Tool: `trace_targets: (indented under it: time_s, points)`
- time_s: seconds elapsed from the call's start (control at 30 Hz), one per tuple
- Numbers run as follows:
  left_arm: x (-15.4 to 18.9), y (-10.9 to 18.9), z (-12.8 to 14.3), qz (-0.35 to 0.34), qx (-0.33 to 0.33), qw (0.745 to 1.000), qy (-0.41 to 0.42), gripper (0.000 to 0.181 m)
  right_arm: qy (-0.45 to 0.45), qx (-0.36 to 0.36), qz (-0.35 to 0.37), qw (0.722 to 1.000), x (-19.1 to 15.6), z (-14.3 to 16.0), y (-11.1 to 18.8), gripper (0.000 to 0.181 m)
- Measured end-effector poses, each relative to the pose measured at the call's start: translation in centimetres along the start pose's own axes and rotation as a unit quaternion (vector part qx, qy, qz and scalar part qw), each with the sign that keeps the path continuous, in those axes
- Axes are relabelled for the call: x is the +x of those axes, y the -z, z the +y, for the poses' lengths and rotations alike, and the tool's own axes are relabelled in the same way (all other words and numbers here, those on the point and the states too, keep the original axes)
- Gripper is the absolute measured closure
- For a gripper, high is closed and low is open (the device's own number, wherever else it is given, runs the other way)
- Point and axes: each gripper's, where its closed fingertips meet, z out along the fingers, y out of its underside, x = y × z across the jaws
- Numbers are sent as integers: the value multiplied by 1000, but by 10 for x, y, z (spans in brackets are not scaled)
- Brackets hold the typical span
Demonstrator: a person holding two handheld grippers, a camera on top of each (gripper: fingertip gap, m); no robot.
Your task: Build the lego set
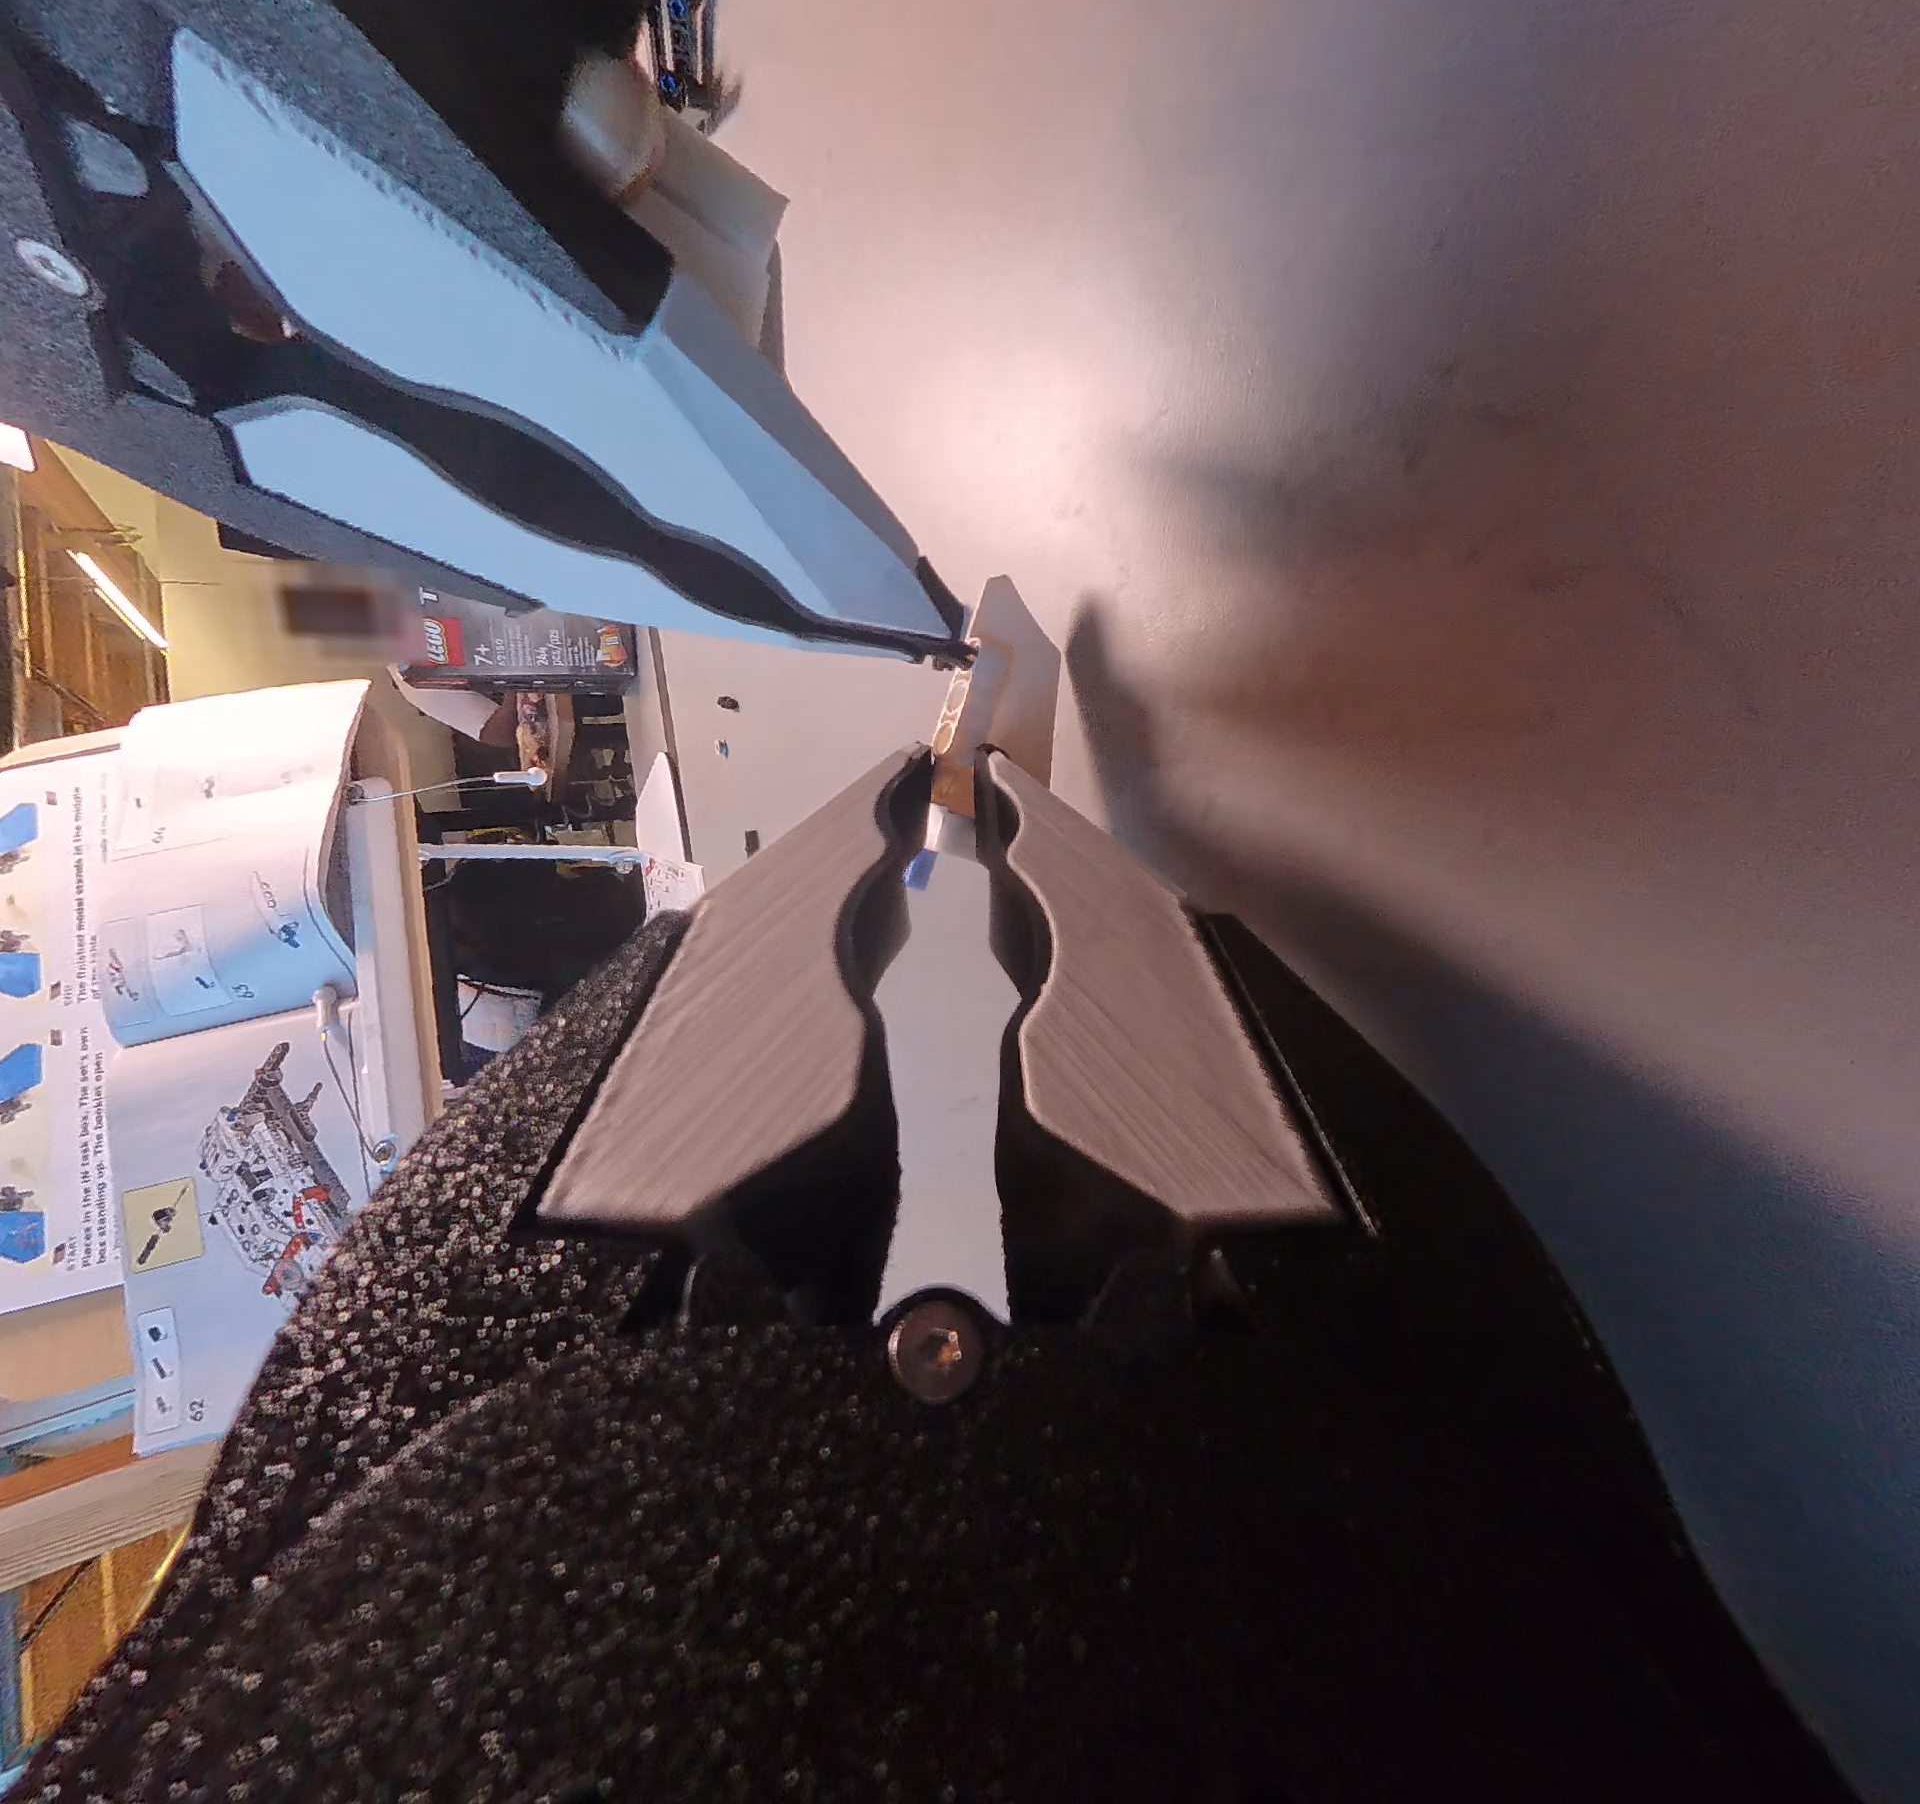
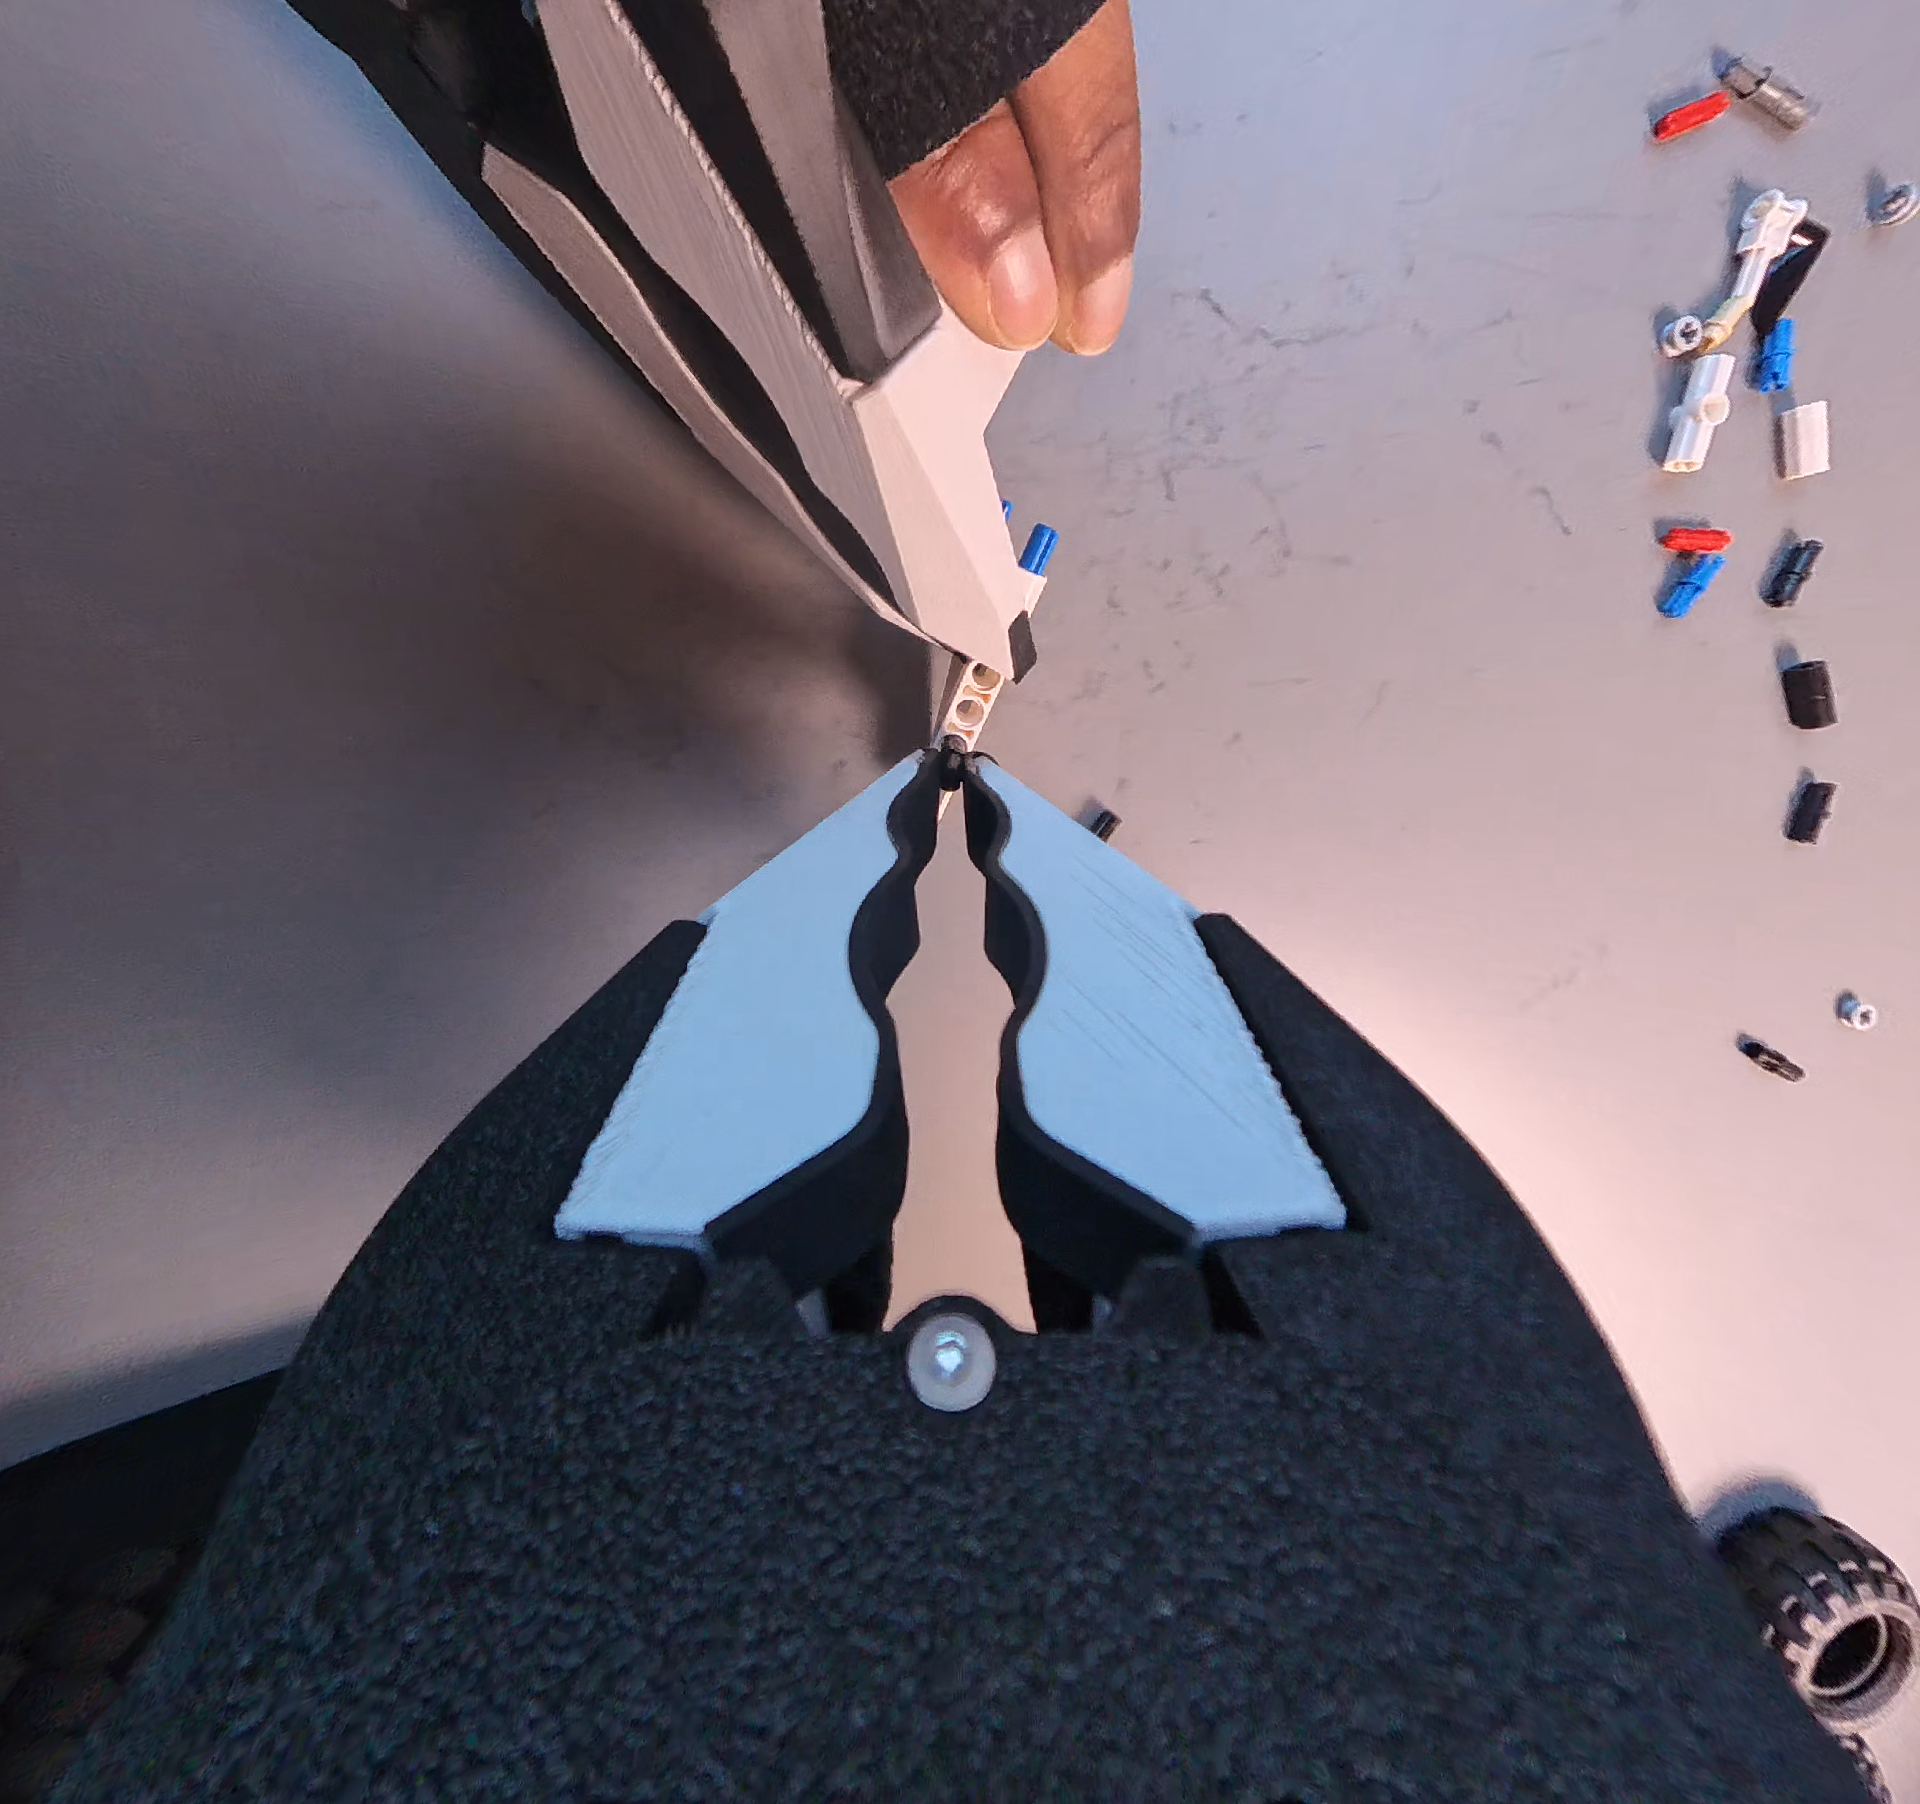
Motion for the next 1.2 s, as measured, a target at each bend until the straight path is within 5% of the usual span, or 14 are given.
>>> trace_targets:
  time_s: [0.2, 0.5, 1.2]
  points:
    - [-11, 5, -4, -13, 3, 1000, 28, 174, -37, 24, -21, 999, 1, -3, 11, 178]
    - [-18, 11, -5, -5, 18, 996, 91, 175, -29, 47, 56, 997, 3, -9, 20, 178]
    - [-1, 11, -24, 40, 26, 993, 109, 176, -23, -38, 31, 999, -21, 5, 6, 178]
